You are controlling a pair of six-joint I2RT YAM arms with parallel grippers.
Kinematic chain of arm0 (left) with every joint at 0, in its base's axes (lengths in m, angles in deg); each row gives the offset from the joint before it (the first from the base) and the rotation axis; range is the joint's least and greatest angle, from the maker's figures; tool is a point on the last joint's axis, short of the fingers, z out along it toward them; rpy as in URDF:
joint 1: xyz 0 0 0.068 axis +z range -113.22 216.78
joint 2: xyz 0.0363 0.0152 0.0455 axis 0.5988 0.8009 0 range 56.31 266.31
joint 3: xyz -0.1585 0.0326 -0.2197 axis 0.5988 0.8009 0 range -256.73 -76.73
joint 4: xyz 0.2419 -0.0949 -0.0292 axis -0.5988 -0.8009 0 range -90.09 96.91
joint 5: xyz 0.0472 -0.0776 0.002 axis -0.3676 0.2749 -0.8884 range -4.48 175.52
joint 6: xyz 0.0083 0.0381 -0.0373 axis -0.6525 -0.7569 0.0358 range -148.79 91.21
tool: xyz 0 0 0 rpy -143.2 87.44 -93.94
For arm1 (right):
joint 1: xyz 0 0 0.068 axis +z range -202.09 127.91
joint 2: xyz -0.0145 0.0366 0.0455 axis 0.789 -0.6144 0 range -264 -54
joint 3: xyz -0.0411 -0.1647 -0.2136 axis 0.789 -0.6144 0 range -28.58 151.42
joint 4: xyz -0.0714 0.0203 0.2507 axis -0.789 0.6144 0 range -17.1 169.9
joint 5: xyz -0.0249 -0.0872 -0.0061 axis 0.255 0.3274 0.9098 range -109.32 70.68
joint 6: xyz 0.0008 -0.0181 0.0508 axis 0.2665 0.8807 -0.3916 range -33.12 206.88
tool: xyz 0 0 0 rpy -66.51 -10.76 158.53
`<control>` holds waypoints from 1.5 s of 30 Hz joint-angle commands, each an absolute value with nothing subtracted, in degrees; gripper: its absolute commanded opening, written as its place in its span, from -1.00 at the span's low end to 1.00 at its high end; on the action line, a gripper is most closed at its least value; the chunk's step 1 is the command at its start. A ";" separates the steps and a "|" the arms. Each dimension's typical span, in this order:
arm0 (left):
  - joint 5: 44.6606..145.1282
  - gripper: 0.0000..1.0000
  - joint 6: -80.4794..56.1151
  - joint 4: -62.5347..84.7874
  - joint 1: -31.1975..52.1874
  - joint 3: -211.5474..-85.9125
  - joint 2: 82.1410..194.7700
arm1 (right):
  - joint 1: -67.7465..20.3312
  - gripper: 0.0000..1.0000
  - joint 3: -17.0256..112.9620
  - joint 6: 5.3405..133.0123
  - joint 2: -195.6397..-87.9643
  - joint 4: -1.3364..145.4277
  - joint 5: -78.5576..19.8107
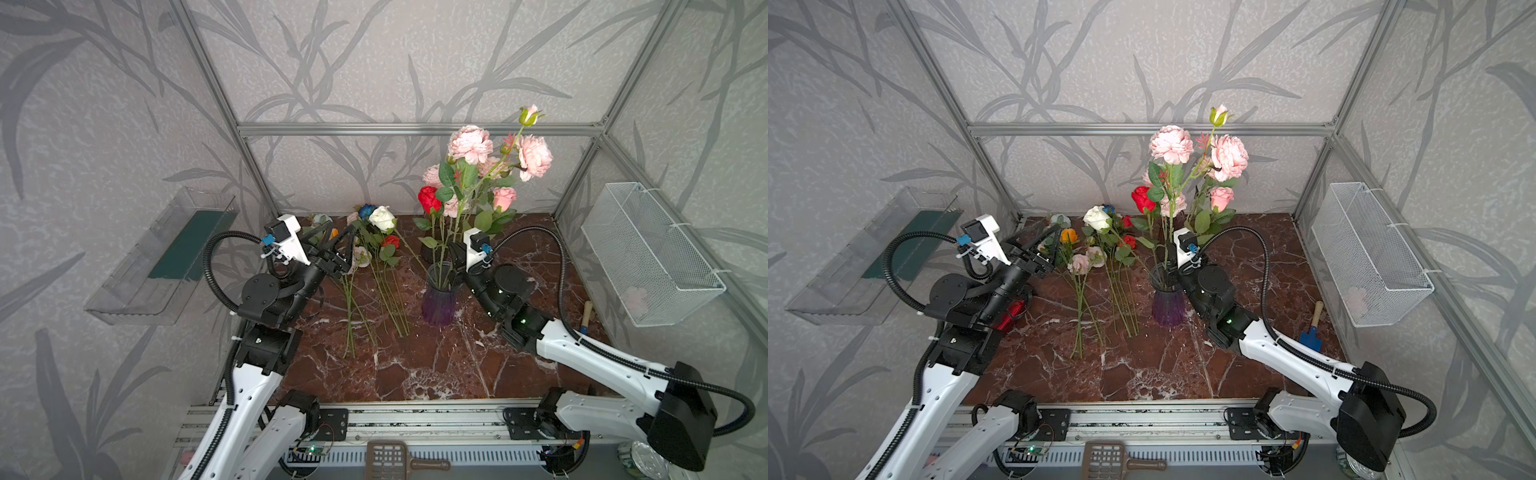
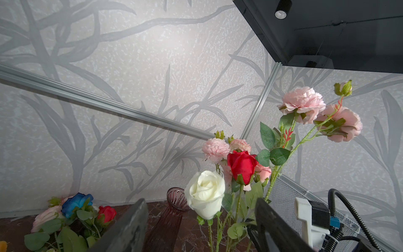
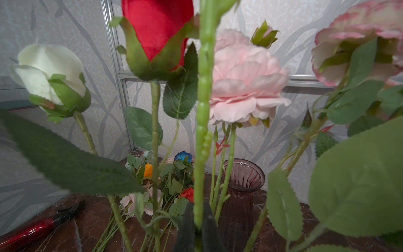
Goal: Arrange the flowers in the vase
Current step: 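Lower the pink rose into the purple vase with the right gripper, then open the right gripper and draw it back while the left reaches down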
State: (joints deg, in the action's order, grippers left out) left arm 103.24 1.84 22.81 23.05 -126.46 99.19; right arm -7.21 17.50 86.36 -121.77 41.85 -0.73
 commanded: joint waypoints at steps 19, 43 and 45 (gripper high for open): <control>104.36 0.55 2.86 24.31 23.43 -126.42 100.24 | -5.97 -0.38 17.51 78.38 -115.21 60.30 -0.11; 88.22 0.44 12.02 3.13 26.04 -132.65 117.37 | -5.82 0.07 20.11 74.40 -103.19 80.70 -6.53; 88.34 0.43 12.04 2.77 26.23 -132.92 118.90 | -5.77 0.07 20.36 74.26 -102.89 81.35 -7.16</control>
